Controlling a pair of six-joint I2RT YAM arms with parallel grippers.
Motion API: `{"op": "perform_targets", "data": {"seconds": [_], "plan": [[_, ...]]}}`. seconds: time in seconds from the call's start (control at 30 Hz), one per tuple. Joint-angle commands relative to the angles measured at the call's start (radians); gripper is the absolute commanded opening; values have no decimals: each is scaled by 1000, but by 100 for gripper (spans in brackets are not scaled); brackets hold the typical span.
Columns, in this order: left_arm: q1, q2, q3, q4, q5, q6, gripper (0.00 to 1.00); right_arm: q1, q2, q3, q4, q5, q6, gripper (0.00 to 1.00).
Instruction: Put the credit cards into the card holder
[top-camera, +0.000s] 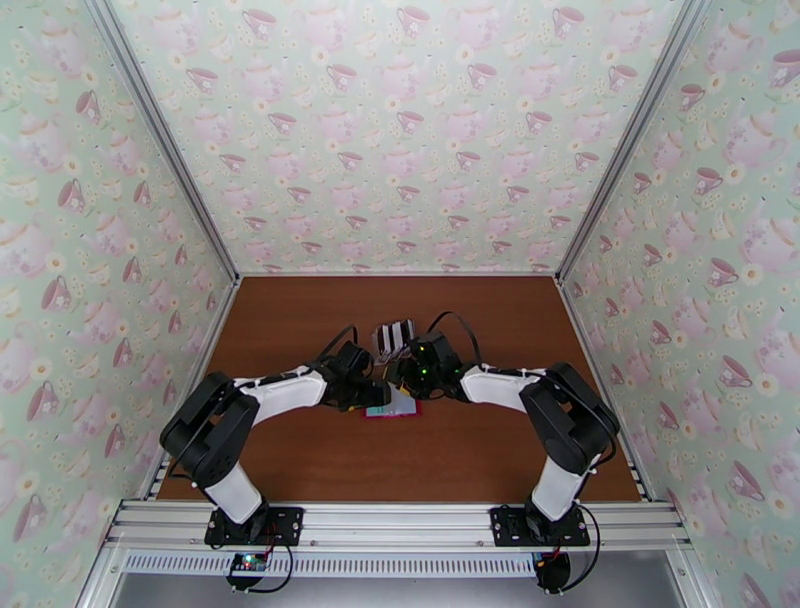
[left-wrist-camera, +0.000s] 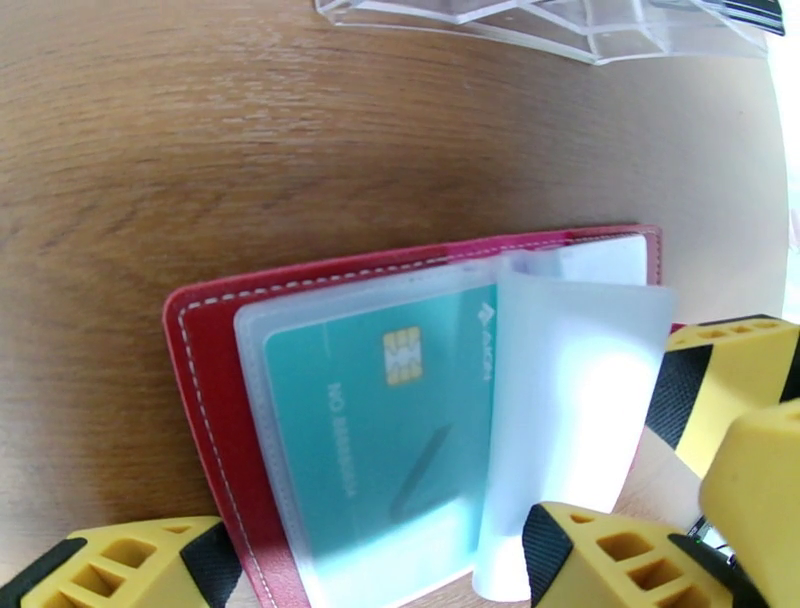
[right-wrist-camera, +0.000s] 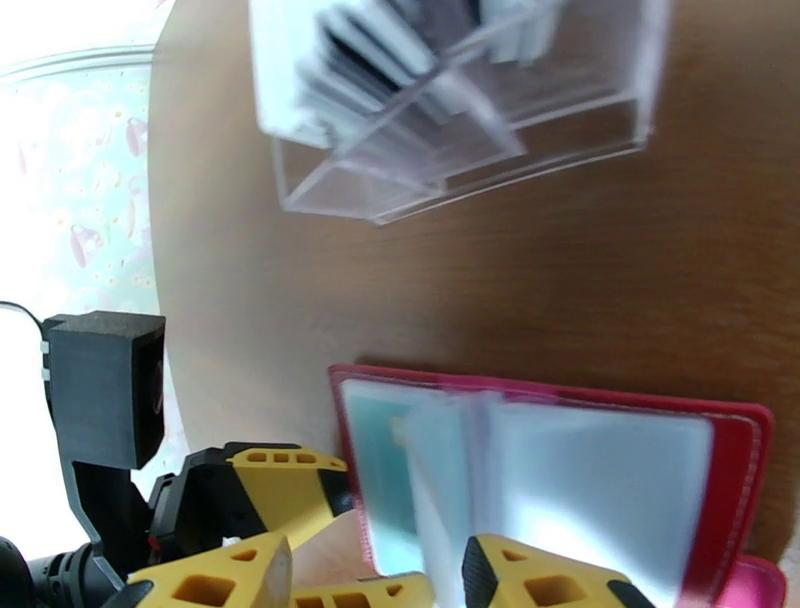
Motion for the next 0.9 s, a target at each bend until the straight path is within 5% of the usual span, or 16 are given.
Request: {"op": "perform_targets", "data": {"seconds": [0.0, 0.87], "plan": [[-13, 150, -105, 150, 28, 31, 85, 23, 25, 25, 23, -59, 18, 51], [123, -206, -172, 19, 72, 52, 87, 51, 98, 68, 120, -109, 103, 51]]}}
